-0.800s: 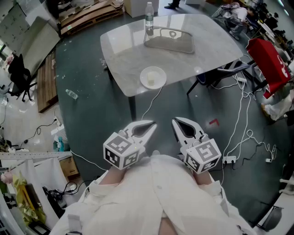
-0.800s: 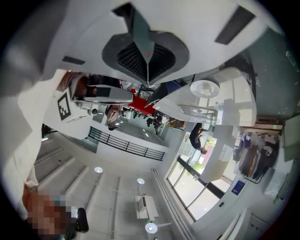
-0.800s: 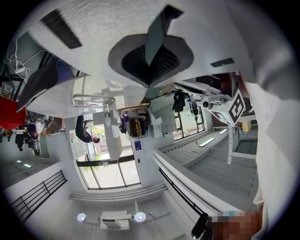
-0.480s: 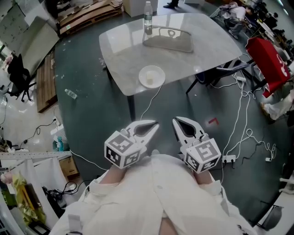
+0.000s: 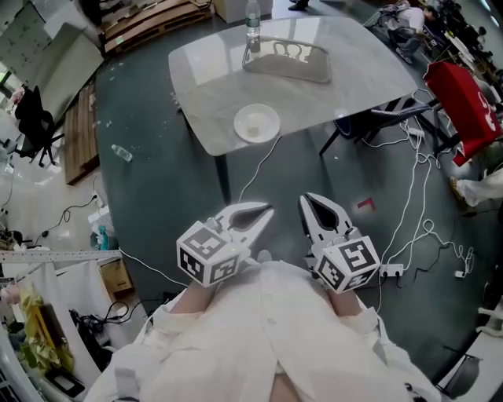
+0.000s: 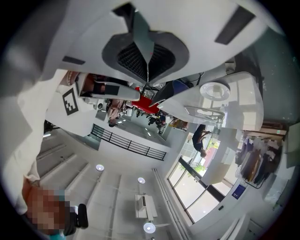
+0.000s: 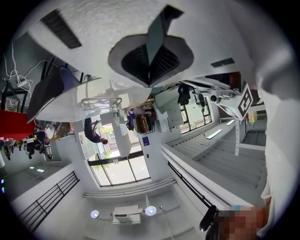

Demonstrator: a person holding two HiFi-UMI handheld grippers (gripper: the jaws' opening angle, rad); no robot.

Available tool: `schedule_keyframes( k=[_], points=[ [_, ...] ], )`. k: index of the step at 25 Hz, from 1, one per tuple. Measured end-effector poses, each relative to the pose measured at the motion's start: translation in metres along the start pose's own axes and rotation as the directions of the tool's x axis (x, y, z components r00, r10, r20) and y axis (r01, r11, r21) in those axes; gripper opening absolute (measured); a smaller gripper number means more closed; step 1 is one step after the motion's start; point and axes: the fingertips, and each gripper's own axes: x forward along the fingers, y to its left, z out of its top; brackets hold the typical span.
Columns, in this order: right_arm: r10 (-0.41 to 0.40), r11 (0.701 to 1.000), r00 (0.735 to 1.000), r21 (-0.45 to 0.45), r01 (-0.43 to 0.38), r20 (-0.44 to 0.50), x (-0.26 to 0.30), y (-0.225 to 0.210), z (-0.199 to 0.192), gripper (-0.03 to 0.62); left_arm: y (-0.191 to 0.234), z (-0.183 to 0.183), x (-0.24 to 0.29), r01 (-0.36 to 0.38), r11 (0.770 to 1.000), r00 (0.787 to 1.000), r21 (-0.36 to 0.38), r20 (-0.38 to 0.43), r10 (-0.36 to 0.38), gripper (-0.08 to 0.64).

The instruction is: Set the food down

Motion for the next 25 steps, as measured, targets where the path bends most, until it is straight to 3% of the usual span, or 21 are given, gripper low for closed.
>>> schedule_keyframes(
  k=[4, 11, 25],
  points=[
    [0.069, 0.998, 0.997, 0.017, -0.069, -0.045, 0.000, -0.002, -0.017, 0.002, -0.002, -0.009, -0.005, -0.055, 0.998, 0.998, -0.027, 0.023, 0.056, 0.021],
    [0.126, 0.992, 0.989, 0.019, -0.125, -0.077, 0.007, 0.000, -0.030, 0.002, 0.009, -0.042, -0.011, -0.122, 0.986, 0.993, -0.115, -0.023, 0.120, 0.021],
    [0.134, 0.991, 0.979, 0.016, -0.133, -0.150, 0.085, -0.032, -0.020, 0.002, 0.089, 0.003, 0.036, -0.087, 0.991, 0.995, -0.097, -0.050, 0.082, 0.021]
  ],
)
